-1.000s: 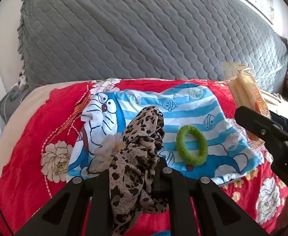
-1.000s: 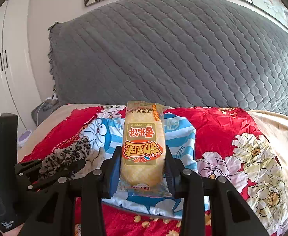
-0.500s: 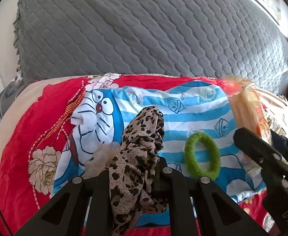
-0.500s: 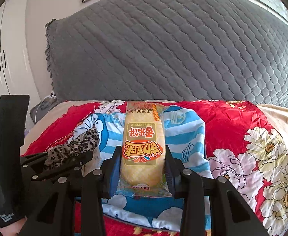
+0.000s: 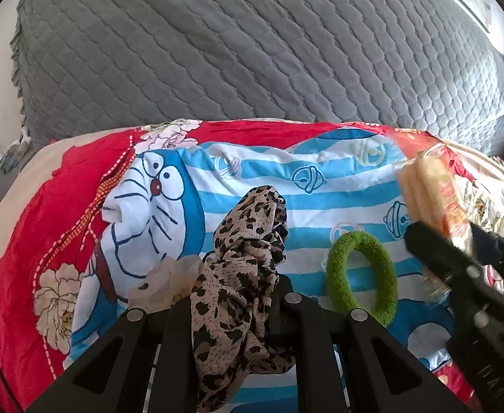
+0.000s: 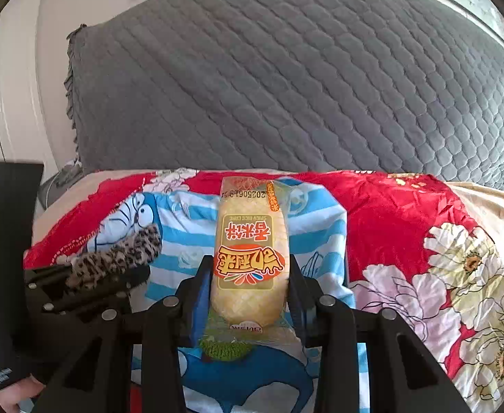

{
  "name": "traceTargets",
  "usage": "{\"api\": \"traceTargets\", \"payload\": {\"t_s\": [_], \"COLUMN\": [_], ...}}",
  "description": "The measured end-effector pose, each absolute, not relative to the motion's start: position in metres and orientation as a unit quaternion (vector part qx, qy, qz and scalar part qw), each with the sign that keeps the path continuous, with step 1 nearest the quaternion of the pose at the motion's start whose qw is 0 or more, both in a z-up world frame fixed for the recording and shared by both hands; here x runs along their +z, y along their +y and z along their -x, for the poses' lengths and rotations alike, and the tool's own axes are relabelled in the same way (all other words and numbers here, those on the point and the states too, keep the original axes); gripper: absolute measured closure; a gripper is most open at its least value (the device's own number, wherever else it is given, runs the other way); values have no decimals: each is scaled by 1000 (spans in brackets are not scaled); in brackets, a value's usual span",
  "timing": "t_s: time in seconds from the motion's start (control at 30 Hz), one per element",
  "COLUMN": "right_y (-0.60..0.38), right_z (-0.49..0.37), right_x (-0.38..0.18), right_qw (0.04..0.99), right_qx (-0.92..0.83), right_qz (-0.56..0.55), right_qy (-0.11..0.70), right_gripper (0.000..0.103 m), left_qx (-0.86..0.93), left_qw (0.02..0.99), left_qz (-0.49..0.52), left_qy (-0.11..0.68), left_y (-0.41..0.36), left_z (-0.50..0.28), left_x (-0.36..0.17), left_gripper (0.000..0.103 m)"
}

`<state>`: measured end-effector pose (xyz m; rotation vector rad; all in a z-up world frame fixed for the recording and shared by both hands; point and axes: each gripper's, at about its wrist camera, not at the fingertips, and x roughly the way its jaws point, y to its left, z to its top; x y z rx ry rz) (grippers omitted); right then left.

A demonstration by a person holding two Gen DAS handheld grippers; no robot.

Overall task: Organize objects
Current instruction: 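Lower the scrunchie and pastry packet onto the striped cloth in the tray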

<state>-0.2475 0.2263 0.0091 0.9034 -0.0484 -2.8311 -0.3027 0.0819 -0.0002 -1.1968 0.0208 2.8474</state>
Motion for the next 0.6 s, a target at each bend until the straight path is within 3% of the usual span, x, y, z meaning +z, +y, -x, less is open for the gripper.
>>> {"api": "traceTargets", "payload": {"t_s": [0.6], "right_y": [216], "right_z": [257], "right_x": [-15], "right_qw": [66], "right_qx": [-944], "right_qz": [-323], "right_qy": [29], "right_gripper": [64], "left_qx": [906], "left_qw": [41], "left_qz": [420], "left_qy": [25], "left_y": [89], "left_z": [320], "left_x": [-10], "left_gripper": [91]}}
